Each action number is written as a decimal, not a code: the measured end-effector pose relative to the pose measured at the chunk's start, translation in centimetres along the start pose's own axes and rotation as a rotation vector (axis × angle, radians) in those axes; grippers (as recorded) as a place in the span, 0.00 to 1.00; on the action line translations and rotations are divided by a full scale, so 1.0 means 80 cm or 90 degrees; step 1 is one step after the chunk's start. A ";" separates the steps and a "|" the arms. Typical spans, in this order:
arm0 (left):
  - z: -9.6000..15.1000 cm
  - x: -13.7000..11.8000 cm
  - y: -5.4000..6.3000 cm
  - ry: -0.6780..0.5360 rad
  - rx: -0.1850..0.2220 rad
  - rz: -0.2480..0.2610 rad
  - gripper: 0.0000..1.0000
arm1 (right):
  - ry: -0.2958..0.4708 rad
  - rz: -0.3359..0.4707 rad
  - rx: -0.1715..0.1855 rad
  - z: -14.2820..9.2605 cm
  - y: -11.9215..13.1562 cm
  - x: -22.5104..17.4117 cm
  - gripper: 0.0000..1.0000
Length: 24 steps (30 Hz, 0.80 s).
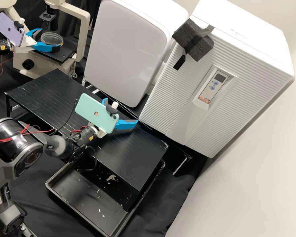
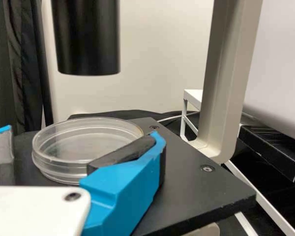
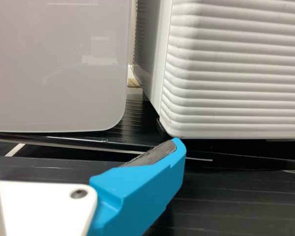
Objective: Place the petri dish on the bench
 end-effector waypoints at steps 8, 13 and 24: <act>-0.003 0.000 -0.002 0.003 -0.001 0.000 0.00 | 0.000 0.000 0.000 0.000 0.000 0.000 1.00; -0.005 0.000 -0.001 0.004 -0.013 0.001 0.00 | 0.000 0.000 0.000 0.000 0.000 0.000 1.00; -0.005 0.000 -0.001 0.002 -0.016 0.003 0.00 | 0.000 0.000 0.000 0.000 0.000 0.000 1.00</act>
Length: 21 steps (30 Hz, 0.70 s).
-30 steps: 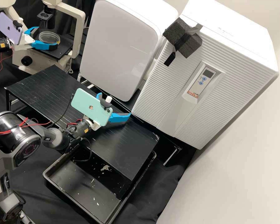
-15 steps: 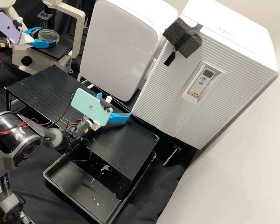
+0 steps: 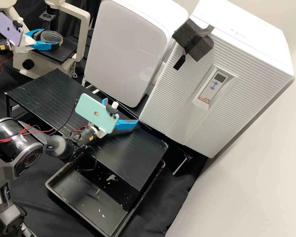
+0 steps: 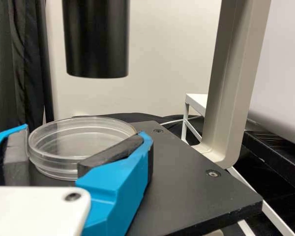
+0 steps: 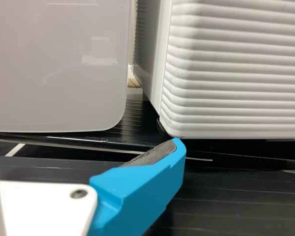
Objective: Place the petri dish on the bench
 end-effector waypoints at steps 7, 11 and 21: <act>0.003 -0.015 -0.003 -0.018 -0.014 0.001 0.00 | 0.000 0.000 0.000 0.000 0.000 0.000 1.00; 0.010 -0.033 -0.006 -0.034 -0.008 -0.004 0.00 | 0.000 0.000 0.000 0.000 0.000 0.000 1.00; 0.057 -0.077 -0.026 -0.130 0.013 -0.037 0.00 | 0.000 0.000 0.000 0.000 0.000 0.000 1.00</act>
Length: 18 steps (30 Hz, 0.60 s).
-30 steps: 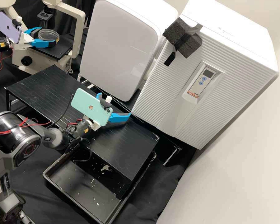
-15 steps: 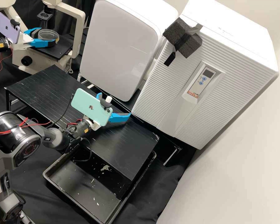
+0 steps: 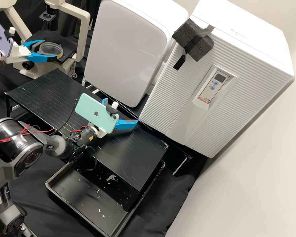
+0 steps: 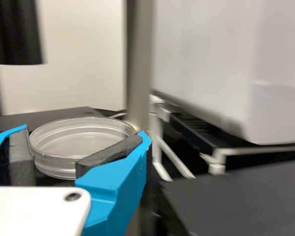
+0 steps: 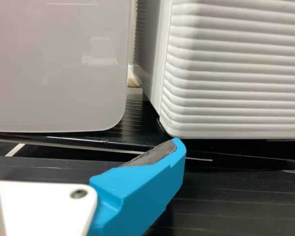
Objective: Place the petri dish on the bench
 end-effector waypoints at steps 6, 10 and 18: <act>0.027 -0.009 0.004 -0.057 -0.006 -0.015 0.00 | 0.000 0.000 0.000 0.000 0.000 0.000 1.00; 0.044 -0.013 0.010 -0.092 -0.011 -0.019 0.00 | 0.000 0.000 0.000 0.000 0.000 0.000 1.00; 0.072 -0.018 0.013 -0.140 -0.014 -0.020 0.00 | 0.000 0.000 0.000 0.000 0.000 0.000 1.00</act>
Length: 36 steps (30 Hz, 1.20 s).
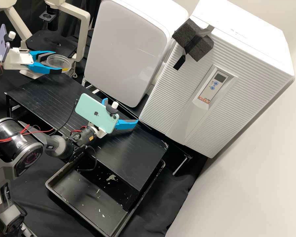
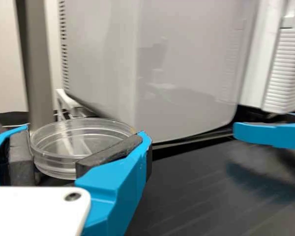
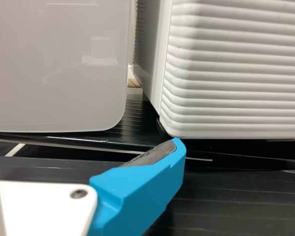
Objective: Place the petri dish on the bench
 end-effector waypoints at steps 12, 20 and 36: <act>0.043 0.006 -0.030 -0.111 0.025 -0.074 0.00 | 0.000 0.000 0.000 0.000 0.000 0.000 1.00; 0.072 0.026 -0.042 -0.207 0.025 -0.123 0.00 | 0.000 0.000 0.000 0.000 0.000 0.000 1.00; 0.120 0.064 -0.056 -0.285 0.022 -0.152 0.00 | 0.000 0.000 0.000 0.000 0.000 0.000 1.00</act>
